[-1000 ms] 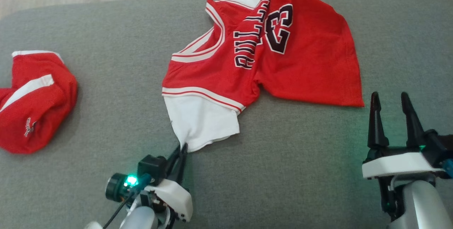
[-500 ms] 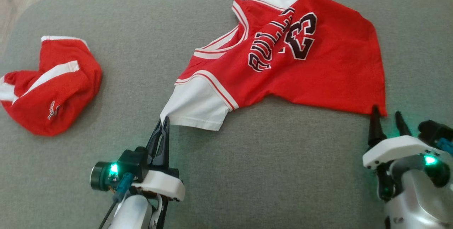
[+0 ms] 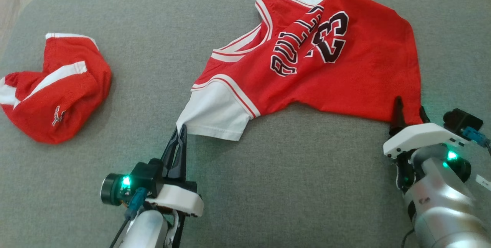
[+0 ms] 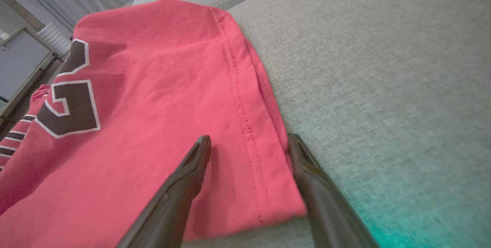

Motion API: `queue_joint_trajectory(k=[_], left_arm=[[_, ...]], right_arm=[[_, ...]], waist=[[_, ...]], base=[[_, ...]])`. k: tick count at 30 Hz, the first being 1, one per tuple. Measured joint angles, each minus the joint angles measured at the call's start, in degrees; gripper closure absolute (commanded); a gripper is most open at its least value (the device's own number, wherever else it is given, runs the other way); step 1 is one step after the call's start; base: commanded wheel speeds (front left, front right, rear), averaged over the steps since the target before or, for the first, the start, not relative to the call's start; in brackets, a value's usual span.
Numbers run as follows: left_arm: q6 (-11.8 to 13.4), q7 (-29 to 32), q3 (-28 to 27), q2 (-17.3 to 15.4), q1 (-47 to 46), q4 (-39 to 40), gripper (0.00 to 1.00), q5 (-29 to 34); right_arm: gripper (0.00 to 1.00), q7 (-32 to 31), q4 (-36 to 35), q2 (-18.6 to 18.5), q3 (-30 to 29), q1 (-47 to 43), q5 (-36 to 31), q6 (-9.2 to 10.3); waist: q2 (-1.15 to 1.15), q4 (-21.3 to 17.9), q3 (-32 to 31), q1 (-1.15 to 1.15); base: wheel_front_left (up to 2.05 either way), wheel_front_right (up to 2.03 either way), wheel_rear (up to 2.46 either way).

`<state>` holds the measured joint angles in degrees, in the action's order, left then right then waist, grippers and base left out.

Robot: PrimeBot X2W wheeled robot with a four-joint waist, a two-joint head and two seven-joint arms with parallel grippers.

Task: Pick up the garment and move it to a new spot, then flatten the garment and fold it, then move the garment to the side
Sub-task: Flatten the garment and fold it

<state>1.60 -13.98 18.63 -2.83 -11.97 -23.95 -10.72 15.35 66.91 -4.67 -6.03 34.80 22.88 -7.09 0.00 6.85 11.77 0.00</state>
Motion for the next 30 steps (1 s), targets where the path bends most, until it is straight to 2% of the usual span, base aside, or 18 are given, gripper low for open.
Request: queue_joint_trajectory(k=[7,21,30], left_arm=[[0.44,-0.3,-0.14,-0.08,-0.03,-0.45,1.0,-0.49],[0.85,-0.31,-0.02,-0.08,-0.01,-0.87,1.0,-0.57],[0.93,-0.31,-0.07,-0.1,0.38,-0.71,1.0,-0.99]], right_arm=[[0.0,0.29,3.88,0.04,2.72,1.98,1.34,0.0],[0.0,0.18,5.33,0.3,7.37,1.6,4.36,0.0],[0.0,0.08,5.94,0.68,4.99,0.88,1.94,-0.01]], waist=[[0.0,-1.38,-1.08,0.0],[0.0,-2.02,-2.85,0.0],[0.0,-2.69,-3.8,0.0]], base=[[0.0,0.0,0.0],[0.0,0.0,0.0],[0.0,0.0,0.0]])
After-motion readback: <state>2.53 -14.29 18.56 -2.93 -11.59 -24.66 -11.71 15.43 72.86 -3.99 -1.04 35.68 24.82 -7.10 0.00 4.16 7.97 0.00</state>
